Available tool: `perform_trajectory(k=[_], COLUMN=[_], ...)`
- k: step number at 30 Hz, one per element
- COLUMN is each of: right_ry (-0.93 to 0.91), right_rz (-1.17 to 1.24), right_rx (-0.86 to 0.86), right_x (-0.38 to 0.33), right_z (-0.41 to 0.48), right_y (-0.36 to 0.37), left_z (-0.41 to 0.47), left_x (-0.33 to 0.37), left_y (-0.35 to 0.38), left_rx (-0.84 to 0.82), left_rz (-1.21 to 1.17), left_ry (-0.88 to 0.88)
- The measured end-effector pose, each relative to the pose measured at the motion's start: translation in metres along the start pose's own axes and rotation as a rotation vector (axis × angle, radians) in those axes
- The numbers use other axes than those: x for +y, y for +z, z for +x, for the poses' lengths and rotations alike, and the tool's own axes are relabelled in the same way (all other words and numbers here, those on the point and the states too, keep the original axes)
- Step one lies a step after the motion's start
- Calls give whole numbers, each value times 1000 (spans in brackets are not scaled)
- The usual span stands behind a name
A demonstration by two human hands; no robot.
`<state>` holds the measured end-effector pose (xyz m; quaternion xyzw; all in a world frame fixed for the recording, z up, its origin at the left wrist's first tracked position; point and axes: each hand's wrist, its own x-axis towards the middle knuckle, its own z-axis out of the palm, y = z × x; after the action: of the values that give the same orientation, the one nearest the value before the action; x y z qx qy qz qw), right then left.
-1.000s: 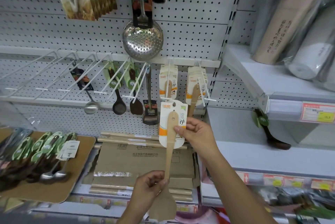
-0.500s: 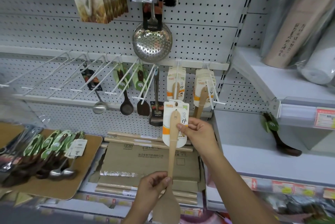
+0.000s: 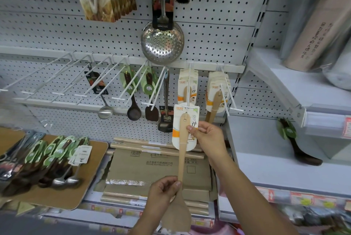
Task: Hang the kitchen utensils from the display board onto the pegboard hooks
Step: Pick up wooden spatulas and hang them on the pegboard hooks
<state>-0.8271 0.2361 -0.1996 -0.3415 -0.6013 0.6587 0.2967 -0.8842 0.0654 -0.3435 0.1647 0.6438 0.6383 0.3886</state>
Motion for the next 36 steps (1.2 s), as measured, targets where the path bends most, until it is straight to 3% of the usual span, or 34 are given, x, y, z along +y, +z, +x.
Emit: perform_trajectory(k=[5,23,26,30,33,36], right_ry=[109,83,78,27,40,99], right_rz=[24,-52,-82,-385,-722,-972], right_rx=[73,214,207,179,103,-68], right_x=[-2,-17,-11,-4,18,44], right_z=[41,147,148,141,122,100], right_y=[5,19,16,11,3,-1], left_z=[38,180,183,189,188,171], left_x=[22,84,83,74,69,74], left_y=[7,26,27,24,13,-8], left_rx=[-45,-210,-237,-230,-194,-168], left_rz=[44,465,423,505,750,983], left_ry=[-16,-25,-80,-53,111,166])
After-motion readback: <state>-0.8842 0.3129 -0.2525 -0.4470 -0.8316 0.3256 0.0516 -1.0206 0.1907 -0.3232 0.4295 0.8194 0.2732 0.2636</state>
